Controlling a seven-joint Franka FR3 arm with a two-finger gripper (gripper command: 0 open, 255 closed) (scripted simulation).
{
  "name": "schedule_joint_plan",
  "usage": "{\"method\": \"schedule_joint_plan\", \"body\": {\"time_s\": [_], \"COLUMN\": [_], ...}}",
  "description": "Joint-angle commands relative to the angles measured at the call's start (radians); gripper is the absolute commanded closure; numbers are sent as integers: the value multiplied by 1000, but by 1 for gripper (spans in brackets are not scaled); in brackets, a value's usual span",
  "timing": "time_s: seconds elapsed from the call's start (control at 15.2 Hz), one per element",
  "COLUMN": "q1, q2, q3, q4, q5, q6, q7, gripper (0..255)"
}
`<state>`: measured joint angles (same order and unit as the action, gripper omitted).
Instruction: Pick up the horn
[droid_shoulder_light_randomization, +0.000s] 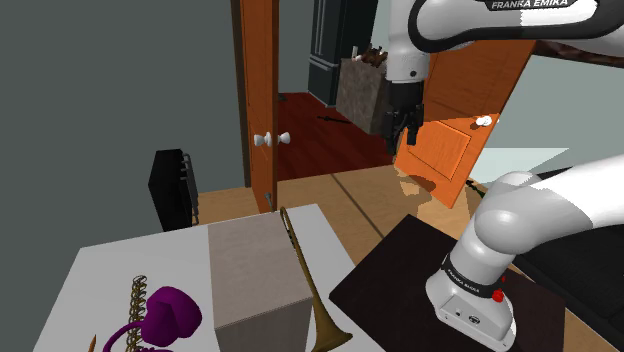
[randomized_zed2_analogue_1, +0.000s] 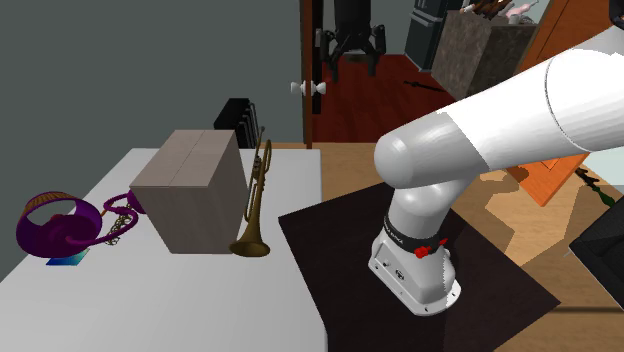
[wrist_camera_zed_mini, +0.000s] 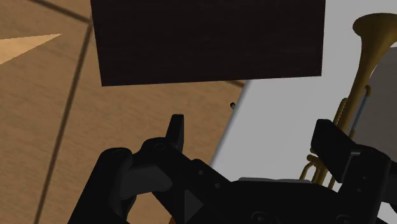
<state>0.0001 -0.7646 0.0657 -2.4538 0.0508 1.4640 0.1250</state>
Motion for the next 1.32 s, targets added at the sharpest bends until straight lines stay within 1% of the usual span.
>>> {"method": "schedule_joint_plan", "body": {"time_s": [0.0,0.33,0.66,0.99,1.25], "q1": [0,24,50,70,73], "q2": [0,14,81,205,342], "q3": [0,79,168,263,341], "q4": [0,-112,-188,-220,-213], "q5": [0,89,174,242,270], "q6": [0,177,376,593,771], "q7": [0,109,211,311,396], "gripper": [0,0,0,0,0]}}
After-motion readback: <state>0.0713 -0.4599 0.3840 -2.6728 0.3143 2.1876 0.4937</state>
